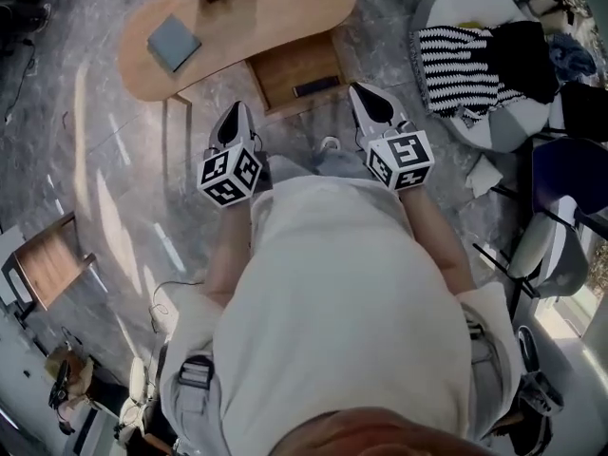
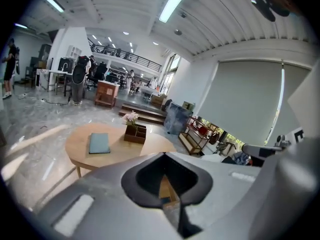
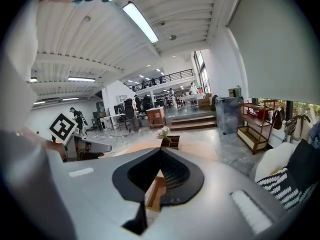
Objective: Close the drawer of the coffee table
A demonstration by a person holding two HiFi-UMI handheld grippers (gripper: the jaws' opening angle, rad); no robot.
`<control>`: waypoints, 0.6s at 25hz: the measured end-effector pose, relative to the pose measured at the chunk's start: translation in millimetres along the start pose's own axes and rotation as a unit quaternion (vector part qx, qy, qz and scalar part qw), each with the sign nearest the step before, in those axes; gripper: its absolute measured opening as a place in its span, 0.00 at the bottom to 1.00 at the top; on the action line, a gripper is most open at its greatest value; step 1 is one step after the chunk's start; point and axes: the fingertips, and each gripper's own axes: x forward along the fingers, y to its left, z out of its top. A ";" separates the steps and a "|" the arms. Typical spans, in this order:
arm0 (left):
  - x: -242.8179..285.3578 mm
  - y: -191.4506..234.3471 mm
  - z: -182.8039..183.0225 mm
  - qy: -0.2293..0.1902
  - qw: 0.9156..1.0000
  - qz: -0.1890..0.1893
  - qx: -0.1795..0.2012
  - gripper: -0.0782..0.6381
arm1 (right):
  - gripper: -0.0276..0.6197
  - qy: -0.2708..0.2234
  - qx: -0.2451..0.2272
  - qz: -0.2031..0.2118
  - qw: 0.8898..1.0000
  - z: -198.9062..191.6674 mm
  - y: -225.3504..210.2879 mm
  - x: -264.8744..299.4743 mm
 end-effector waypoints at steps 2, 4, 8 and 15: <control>1.1 -0.5 -6.4 -0.001 1.000 0.015 -0.004 0.11 | 0.05 0.006 -0.003 0.009 1.000 -3.4 -9.9 0.9; 0.0 1.2 -13.0 -0.004 0.999 0.030 -0.009 0.11 | 0.05 0.016 -0.003 0.019 1.000 -10.6 -18.3 1.5; 0.3 9.9 -29.7 -0.006 0.998 0.053 -0.022 0.11 | 0.05 0.040 -0.010 0.037 0.998 -32.0 -32.1 9.4; 11.0 29.9 -63.7 0.015 0.997 0.078 -0.020 0.11 | 0.05 0.074 -0.008 0.050 0.996 -70.5 -54.9 30.0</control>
